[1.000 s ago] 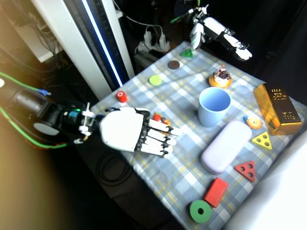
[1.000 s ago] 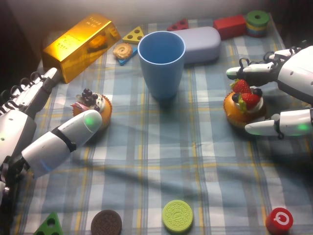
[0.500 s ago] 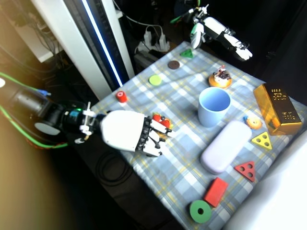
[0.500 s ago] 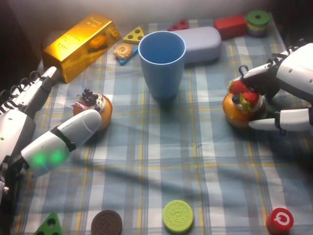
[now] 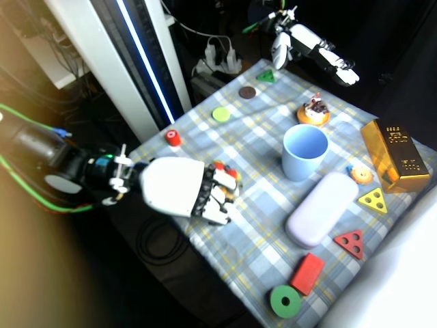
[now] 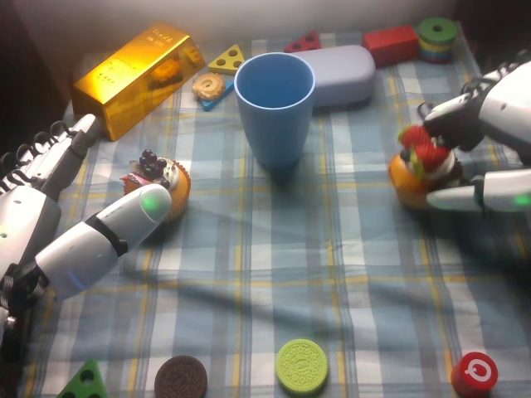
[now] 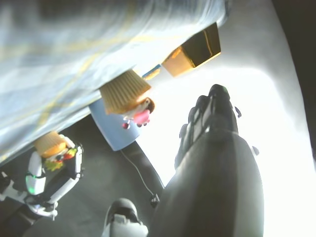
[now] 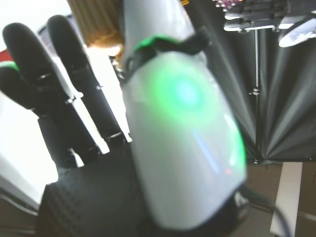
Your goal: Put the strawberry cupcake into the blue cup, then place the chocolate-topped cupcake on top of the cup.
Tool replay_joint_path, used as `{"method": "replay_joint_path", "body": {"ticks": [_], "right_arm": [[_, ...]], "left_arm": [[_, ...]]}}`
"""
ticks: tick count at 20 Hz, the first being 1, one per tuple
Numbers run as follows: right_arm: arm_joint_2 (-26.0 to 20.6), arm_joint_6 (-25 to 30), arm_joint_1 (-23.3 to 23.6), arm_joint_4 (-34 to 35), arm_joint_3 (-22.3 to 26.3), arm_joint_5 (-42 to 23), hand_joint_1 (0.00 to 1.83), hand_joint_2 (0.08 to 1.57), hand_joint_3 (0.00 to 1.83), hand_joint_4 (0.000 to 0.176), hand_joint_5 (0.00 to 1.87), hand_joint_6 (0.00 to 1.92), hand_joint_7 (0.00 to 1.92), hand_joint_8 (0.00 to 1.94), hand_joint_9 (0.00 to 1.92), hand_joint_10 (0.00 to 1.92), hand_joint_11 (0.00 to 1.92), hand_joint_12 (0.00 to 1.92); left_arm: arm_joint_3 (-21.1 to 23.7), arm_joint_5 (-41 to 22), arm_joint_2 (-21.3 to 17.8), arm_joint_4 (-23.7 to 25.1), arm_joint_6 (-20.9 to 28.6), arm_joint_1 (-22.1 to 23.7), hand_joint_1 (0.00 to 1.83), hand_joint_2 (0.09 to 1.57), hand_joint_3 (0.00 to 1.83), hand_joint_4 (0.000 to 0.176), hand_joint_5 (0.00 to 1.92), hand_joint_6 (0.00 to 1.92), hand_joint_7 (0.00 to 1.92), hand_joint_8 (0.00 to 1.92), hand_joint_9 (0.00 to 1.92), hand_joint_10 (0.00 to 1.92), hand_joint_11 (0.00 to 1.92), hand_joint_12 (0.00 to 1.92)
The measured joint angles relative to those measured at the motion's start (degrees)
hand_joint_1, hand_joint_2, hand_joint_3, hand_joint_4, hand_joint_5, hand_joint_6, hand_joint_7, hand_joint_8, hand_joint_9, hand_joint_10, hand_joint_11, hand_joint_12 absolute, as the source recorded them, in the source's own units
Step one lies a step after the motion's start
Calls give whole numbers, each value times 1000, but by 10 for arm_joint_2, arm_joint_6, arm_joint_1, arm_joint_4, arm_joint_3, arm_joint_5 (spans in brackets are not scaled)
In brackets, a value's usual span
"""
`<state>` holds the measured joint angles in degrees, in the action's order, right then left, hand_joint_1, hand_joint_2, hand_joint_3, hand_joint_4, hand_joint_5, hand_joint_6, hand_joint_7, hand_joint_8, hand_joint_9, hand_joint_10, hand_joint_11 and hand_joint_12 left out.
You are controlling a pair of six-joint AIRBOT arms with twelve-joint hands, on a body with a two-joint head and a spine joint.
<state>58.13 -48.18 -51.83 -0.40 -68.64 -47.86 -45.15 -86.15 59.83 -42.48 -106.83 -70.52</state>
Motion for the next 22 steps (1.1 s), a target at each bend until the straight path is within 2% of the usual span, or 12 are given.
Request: {"method": "replay_joint_path", "body": {"ticks": [4, 5, 7, 8, 9, 10, 11, 13, 16, 19, 21, 22], "right_arm": [[-9, 2, 19, -15, 4, 2, 735, 1151, 2, 0, 1001, 17, 1102, 3, 1126, 0, 615, 1187], [-13, 7, 25, -19, 5, 2, 910, 1161, 13, 119, 892, 916, 1112, 4, 1111, 0, 600, 1142], [-19, 28, 38, -32, 4, -1, 919, 1206, 5, 174, 791, 1256, 1113, 1, 1071, 3, 542, 1097], [-21, 48, 43, -43, 0, -1, 738, 1182, 0, 0, 825, 588, 1102, 4, 1053, 5, 531, 1068], [-21, 64, 53, -56, -4, 1, 894, 1196, 1, 131, 813, 1102, 1110, 3, 1073, 10, 572, 1033], [-21, 70, 60, -62, -7, 2, 962, 1204, 0, 85, 808, 1218, 1135, 5, 1152, 24, 746, 988], [-21, 76, 71, -69, -10, 2, 1006, 1216, 2, 0, 792, 1263, 1157, 8, 1203, 35, 823, 980], [-23, 80, 92, -81, -10, 1, 1003, 1219, 1, 6, 789, 1273, 1148, 4, 1192, 22, 805, 955], [-22, 82, 118, -96, -13, 4, 940, 1232, 0, 105, 758, 1317, 1086, 2, 1161, 5, 836, 834], [-13, 82, 139, -99, -24, 2, 962, 1235, 0, 59, 757, 1321, 1044, 0, 1114, 0, 777, 823], [0, 82, 148, -109, -31, 10, 975, 1219, 2, 58, 782, 1283, 1050, 2, 1093, 1, 716, 827], [13, 83, 164, -125, -37, 21, 989, 1213, 0, 43, 798, 1260, 1099, 5, 1145, 11, 808, 834]], "left_arm": [[3, 0, -1, -4, 0, 0, 50, 811, 0, 76, 112, 9, 117, 8, 81, 11, 0, 0], [3, 1, -1, -3, 0, 0, 51, 816, 0, 85, 90, 1, 91, 1, 51, 2, 0, 0], [3, 1, -1, -1, 0, 0, 38, 831, 5, 75, 95, 4, 94, 3, 62, 7, 0, 0], [3, 2, -1, -1, 0, 0, 30, 829, 3, 89, 75, 0, 72, 0, 48, 1, 0, 0], [3, 2, -1, -1, 0, 0, 36, 823, 0, 91, 81, 4, 72, 1, 49, 2, 0, 0], [3, 3, -1, -1, 0, 0, 43, 819, 0, 84, 89, 7, 76, 3, 51, 2, 0, 0], [3, 5, -1, 0, 0, 0, 27, 826, 1, 80, 83, 3, 73, 1, 53, 3, 0, 0], [3, 8, -3, 0, 0, 0, 8, 840, 6, 73, 65, 0, 55, 0, 33, 0, 0, 0], [3, 9, -4, 0, 0, 0, 54, 843, 4, 80, 49, 0, 44, 0, 13, 0, 0, 0], [3, 11, -3, 0, 0, 0, 63, 842, 2, 85, 35, 0, 25, 0, 0, 0, 0, 0], [2, 14, -3, 0, 0, 0, 80, 834, 0, 98, 31, 1, 26, 1, 0, 0, 0, 0], [1, 15, -4, 1, 0, 0, 93, 836, 0, 74, 60, 11, 45, 7, 8, 3, 0, 0]]}}
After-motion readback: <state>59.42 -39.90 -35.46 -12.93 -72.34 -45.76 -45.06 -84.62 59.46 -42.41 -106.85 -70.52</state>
